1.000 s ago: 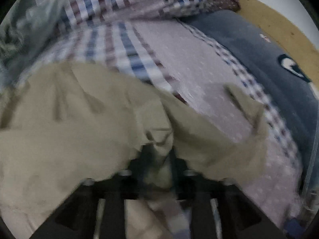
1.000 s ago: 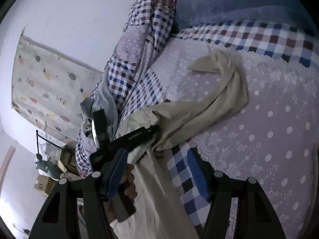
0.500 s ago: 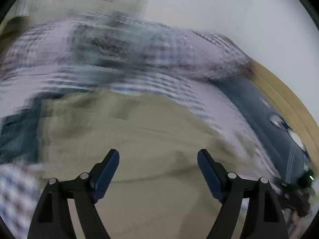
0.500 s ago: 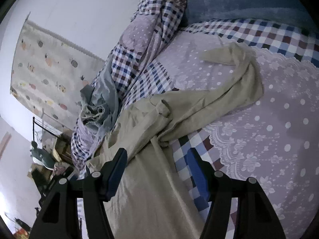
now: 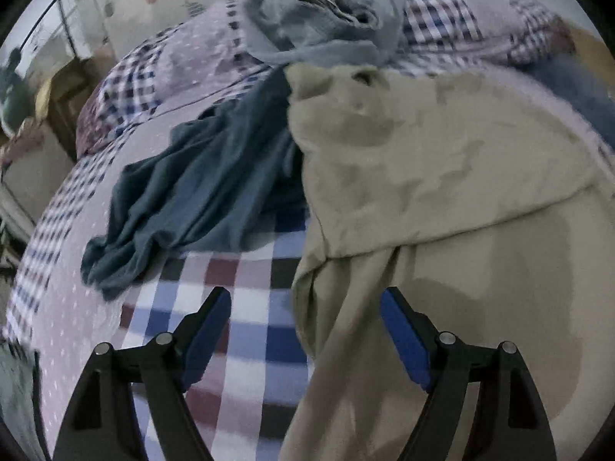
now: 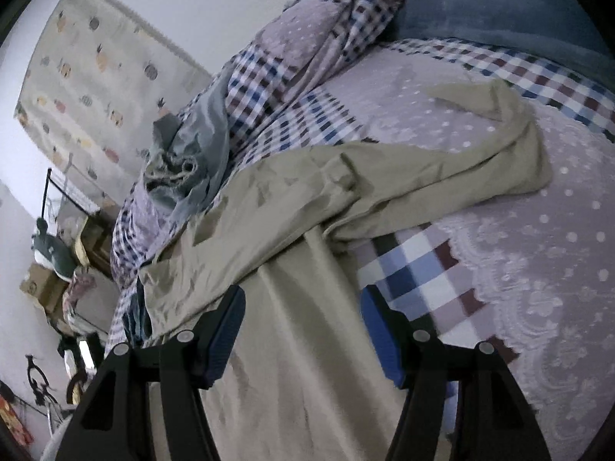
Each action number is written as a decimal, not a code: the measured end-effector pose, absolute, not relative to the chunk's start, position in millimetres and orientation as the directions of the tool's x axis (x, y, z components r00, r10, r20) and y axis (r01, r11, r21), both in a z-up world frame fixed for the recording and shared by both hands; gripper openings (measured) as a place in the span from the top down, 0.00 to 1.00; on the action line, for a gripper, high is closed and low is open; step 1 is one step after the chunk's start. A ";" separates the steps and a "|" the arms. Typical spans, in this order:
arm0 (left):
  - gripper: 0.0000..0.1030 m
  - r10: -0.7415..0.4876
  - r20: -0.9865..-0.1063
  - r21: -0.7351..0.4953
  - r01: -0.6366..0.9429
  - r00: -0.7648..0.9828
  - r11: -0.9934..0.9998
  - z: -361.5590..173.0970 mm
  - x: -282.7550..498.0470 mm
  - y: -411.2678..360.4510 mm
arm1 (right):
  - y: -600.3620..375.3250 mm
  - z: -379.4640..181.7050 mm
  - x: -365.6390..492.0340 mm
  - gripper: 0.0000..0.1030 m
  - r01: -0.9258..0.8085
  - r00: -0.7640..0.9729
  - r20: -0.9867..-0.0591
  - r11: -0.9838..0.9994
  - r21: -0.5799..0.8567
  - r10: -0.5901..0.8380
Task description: Fold clothes
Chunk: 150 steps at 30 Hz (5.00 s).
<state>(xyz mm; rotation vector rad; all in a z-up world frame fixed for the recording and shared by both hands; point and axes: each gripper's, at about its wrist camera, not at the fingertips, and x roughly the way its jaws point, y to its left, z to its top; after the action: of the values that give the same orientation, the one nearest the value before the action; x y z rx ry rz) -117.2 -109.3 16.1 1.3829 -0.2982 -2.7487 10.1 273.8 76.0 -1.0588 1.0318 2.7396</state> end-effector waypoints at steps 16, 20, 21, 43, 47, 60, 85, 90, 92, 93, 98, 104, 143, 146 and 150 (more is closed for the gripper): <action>0.92 -0.098 -0.761 0.004 0.147 -0.641 -0.989 26.0 -154.6 -175.3 | 259.2 63.5 -3.7 0.35 -0.234 -0.736 -0.643 -0.811 0.536 -0.213; 0.91 -0.070 -0.772 -0.012 0.124 -0.632 -0.992 17.0 -149.1 -174.9 | 267.0 61.1 -2.3 0.35 -0.258 -0.738 -0.645 -0.802 0.538 -0.196; 0.89 -0.064 -0.768 -0.015 0.118 -0.637 -0.993 15.7 -147.7 -173.9 | 268.4 60.1 -2.2 0.35 -0.262 -0.739 -0.645 -0.799 0.541 -0.194; 0.80 0.191 -0.707 -0.353 0.106 -0.681 -0.930 -6.4 -135.2 -221.2 | 245.3 74.0 -170.5 0.39 -0.249 -0.586 -0.810 -0.946 0.208 -0.024; 0.80 0.196 -0.706 -0.360 0.106 -0.681 -0.927 -6.7 -134.3 -222.6 | 234.1 52.4 -179.5 1.00 -0.268 -0.491 -0.870 -0.957 0.108 0.040; 0.80 0.213 -0.697 -0.382 0.103 -0.685 -0.919 -7.7 -136.0 -224.9 | 254.6 65.9 -129.6 0.93 -0.240 -0.517 -0.855 -0.965 0.106 0.035; 0.80 0.298 -0.641 -0.492 0.080 -0.707 -0.867 -13.7 -133.9 -237.6 | -34.3 65.1 -369.8 0.50 -0.001 -0.451 -0.772 -0.865 0.502 -0.448; 0.80 0.299 -0.636 -0.494 0.077 -0.712 -0.866 -13.8 -132.9 -236.8 | -61.2 80.0 -407.3 0.97 0.011 -0.460 -0.790 -0.892 0.453 -0.406; 0.80 0.305 -0.625 -0.500 0.067 -0.719 -0.864 -12.5 -131.5 -236.6 | -75.3 100.7 -427.2 0.98 0.016 -0.494 -0.771 -0.891 0.455 -0.402; 0.80 0.306 -0.622 -0.500 0.066 -0.721 -0.863 -12.4 -131.1 -236.5 | -80.3 108.8 -437.0 0.98 0.003 -0.510 -0.762 -0.887 0.462 -0.399; 0.82 0.313 -0.622 -0.515 0.073 -0.717 -0.854 -15.8 -131.8 -238.7 | -98.2 125.4 -453.6 0.53 0.036 -0.540 -0.727 -0.875 0.484 -0.424; 0.82 0.320 -0.623 -0.521 0.073 -0.714 -0.851 -16.9 -131.7 -239.8 | -105.2 131.0 -422.6 0.42 0.149 -0.504 -0.782 -0.929 0.337 -0.365; 0.28 0.371 -0.501 -0.625 0.030 -0.782 -0.780 3.6 -101.4 -266.3 | -25.7 221.5 -308.1 0.26 0.231 -0.662 -0.656 -0.932 0.280 -0.361; 0.20 0.358 -0.508 -0.618 0.043 -0.784 -0.785 5.3 -87.5 -270.5 | 39.9 240.4 -253.9 0.24 0.169 -0.712 -0.620 -0.938 0.304 -0.329; 0.19 0.305 -0.531 -0.573 0.070 -0.791 -0.816 17.1 -67.6 -272.2 | 134.8 242.1 -146.5 0.23 0.029 -0.782 -0.587 -0.954 0.299 -0.208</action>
<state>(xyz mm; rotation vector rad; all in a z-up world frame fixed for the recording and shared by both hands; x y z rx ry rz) -67.6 -272.2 17.1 1.0391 0.9703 -2.9478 -146.5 134.8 242.1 -1.0601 0.4529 3.0583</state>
